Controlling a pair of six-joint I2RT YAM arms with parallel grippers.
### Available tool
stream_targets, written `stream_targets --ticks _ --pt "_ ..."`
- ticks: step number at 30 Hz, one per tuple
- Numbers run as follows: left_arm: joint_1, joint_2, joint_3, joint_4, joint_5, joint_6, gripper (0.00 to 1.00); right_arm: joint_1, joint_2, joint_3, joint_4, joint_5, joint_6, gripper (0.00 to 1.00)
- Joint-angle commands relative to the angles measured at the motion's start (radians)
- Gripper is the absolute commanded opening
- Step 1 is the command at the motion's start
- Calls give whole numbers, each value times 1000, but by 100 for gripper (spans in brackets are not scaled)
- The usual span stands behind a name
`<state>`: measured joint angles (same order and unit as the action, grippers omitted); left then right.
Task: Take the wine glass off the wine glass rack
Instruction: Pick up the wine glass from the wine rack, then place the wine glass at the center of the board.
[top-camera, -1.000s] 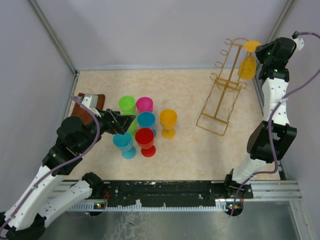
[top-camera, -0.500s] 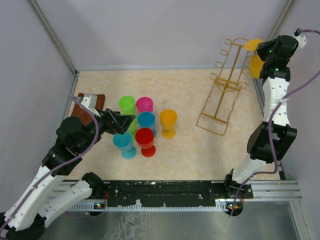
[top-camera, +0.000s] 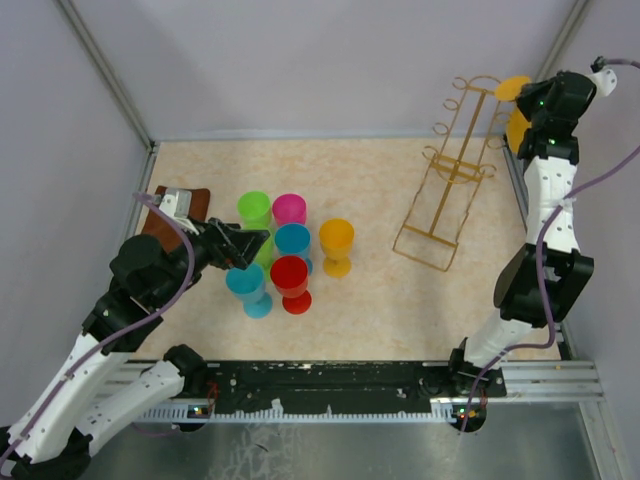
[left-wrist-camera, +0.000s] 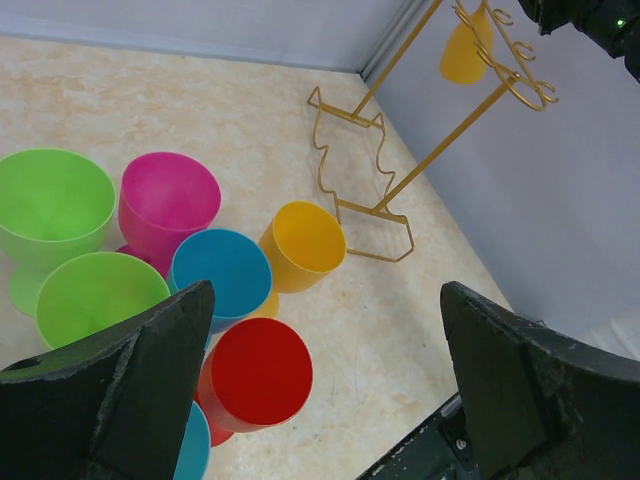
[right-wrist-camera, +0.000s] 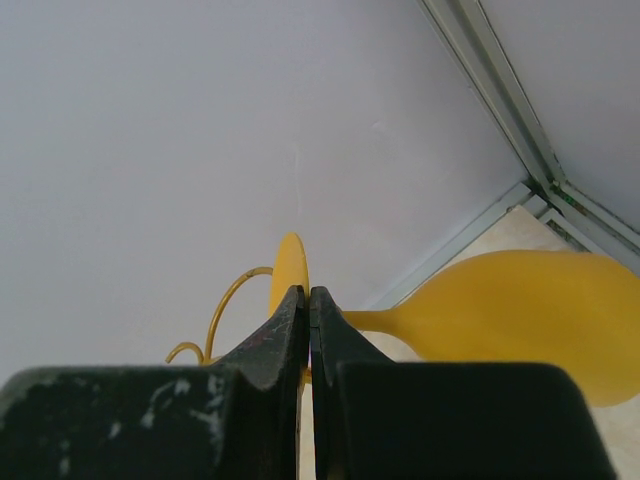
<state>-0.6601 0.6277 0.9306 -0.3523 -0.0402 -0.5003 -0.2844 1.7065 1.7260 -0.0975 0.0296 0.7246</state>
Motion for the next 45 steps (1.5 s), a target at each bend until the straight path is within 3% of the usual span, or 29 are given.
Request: stream_targets --ticks 1,16,27,33,38,42,45 --pt "4 -8 2 7 16 -9 100 -5 -92 -17 91 54 -38 0" --pt "4 -41 3 3 26 -28 100 -5 -143 -132 248 69 120 0" --pt "4 -39 28 -10 23 -10 100 -4 -382 -279 165 105 -54 0" --pt "4 -42 45 8 77 -9 99 -6 -631 -415 122 -60 -111 0" --pt "4 -53 28 13 117 -32 100 -5 -824 -414 -10 -147 -203 0" --pt "4 -77 -10 52 147 -64 100 -6 -960 -406 -130 -344 -257 0" --pt "4 -92 -27 57 162 -73 100 -6 -1059 -420 -118 -572 -207 0"
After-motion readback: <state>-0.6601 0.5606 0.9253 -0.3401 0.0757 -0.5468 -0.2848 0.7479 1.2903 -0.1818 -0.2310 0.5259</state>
